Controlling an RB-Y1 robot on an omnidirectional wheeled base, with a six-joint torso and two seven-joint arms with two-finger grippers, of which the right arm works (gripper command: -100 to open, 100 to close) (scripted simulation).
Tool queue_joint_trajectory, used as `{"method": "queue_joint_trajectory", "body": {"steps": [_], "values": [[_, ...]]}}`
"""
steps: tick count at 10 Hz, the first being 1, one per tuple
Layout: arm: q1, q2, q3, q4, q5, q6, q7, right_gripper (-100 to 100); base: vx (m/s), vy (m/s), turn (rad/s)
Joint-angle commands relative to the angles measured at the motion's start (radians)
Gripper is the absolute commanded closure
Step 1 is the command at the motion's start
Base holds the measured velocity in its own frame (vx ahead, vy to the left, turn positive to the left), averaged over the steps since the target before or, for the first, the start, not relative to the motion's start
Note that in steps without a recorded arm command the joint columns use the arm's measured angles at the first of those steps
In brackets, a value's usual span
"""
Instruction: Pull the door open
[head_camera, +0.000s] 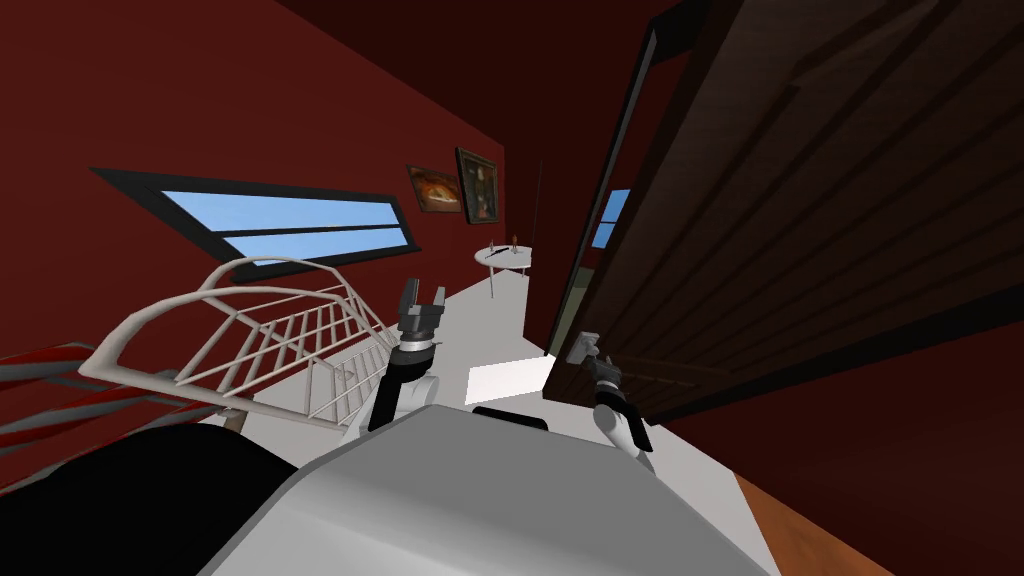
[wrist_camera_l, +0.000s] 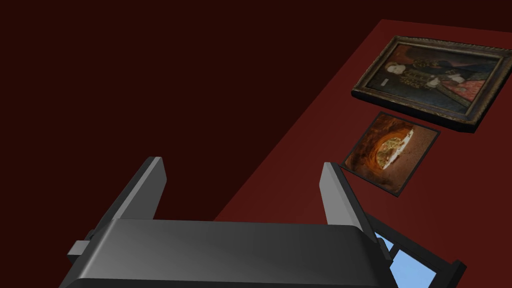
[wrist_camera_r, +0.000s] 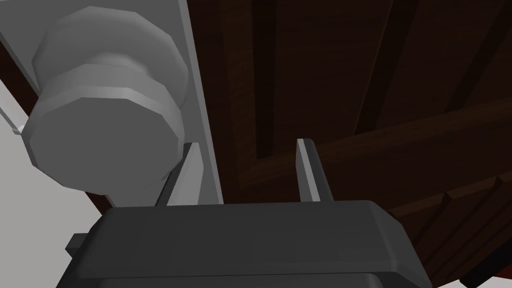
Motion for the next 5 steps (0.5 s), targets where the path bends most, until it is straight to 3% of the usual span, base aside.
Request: {"method": "queue_joint_trajectory", "body": {"steps": [1,3,4,5], "values": [[-0.016,-0.009,-0.003,-0.029,-0.016,0.041,0.000,-100,0.064,0.067,-0.066],[-0.014,-0.025,-0.025,-0.055,-0.040,0.091,0.004,-100,0.053,0.075,-0.077],[-0.005,-0.020,-0.036,-0.031,-0.036,0.084,0.012,-100,0.028,0.014,-0.061],[-0.005,-0.020,-0.036,-0.031,-0.036,0.084,0.012,100,0.005,-0.018,0.044]]}}
